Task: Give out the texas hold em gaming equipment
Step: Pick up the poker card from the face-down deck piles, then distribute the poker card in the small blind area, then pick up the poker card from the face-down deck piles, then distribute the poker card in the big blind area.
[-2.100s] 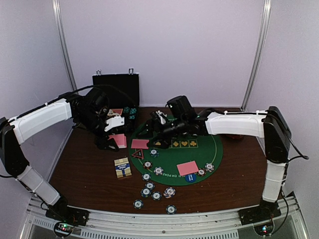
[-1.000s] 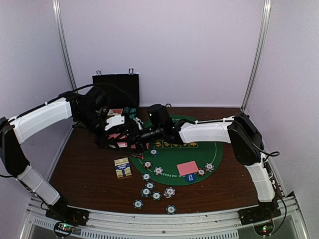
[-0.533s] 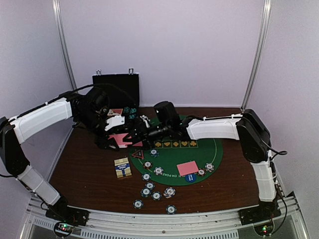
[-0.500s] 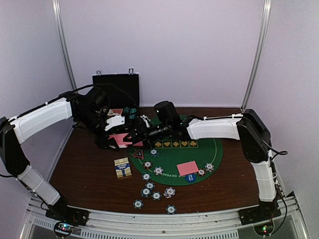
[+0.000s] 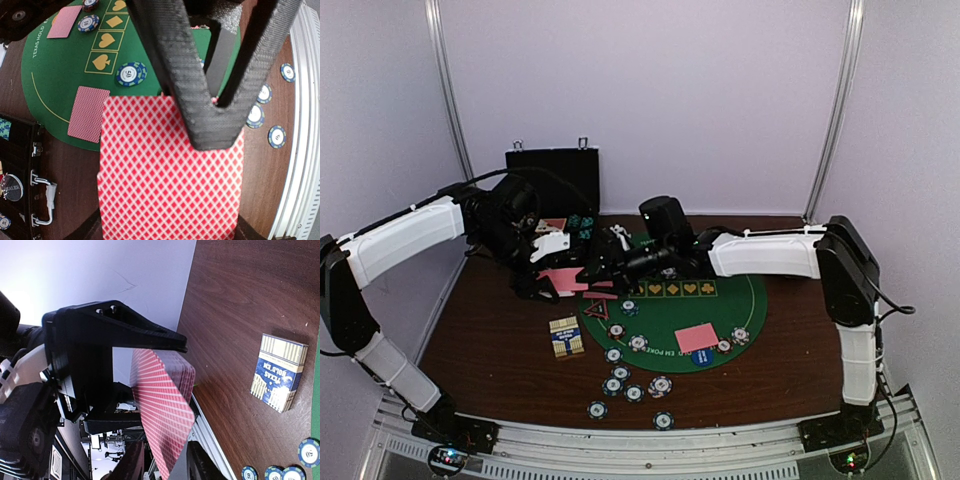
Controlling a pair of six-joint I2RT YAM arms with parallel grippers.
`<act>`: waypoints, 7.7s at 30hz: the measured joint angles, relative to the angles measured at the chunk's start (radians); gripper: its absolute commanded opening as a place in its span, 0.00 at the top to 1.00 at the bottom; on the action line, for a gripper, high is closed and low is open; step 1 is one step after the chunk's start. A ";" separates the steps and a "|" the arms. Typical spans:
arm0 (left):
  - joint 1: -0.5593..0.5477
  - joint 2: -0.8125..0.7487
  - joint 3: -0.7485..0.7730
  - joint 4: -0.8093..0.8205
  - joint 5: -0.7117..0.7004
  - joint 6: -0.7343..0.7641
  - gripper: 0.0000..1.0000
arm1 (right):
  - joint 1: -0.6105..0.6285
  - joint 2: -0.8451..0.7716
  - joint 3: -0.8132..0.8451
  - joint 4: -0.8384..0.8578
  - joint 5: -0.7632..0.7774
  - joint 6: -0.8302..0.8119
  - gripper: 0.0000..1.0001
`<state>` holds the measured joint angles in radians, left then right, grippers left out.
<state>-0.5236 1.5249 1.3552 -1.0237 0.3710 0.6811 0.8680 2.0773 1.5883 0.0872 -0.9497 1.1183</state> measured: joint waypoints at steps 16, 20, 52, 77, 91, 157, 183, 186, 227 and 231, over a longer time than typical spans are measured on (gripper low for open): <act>0.000 0.000 0.001 0.000 -0.007 0.000 0.82 | 0.000 -0.003 -0.037 0.221 -0.039 0.180 1.00; 0.000 0.000 0.001 0.002 -0.014 0.000 0.82 | -0.011 -0.003 -0.038 0.233 -0.050 0.195 1.00; 0.000 -0.001 0.001 0.000 -0.052 0.000 0.86 | -0.229 0.303 0.292 -0.179 -0.002 -0.103 1.00; 0.000 -0.004 0.001 -0.005 -0.051 -0.001 0.86 | -0.198 0.274 0.363 -0.481 0.177 -0.335 0.19; 0.000 -0.005 0.001 -0.007 -0.045 -0.010 0.86 | -0.032 0.019 0.140 -0.241 0.112 -0.232 0.18; 0.000 -0.005 0.027 -0.032 -0.023 -0.021 0.89 | -0.006 0.096 0.074 0.088 -0.011 0.011 0.64; 0.000 -0.005 0.027 -0.026 -0.036 -0.021 0.90 | -0.167 -0.037 -0.072 0.115 -0.074 0.071 1.00; 0.000 -0.005 0.027 -0.027 -0.036 -0.021 0.90 | -0.280 -0.046 -0.032 -0.034 -0.065 -0.043 1.00; 0.000 -0.005 0.028 -0.048 -0.038 -0.021 0.92 | -0.515 0.242 0.530 -0.826 0.294 -0.604 0.01; 0.000 -0.005 0.029 -0.047 -0.038 -0.021 0.92 | -0.446 0.036 0.335 -0.724 0.263 -0.565 0.01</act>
<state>-0.5236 1.5204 1.3842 -1.0710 0.3332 0.6601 0.4225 2.1132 1.9228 -0.6373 -0.6865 0.5533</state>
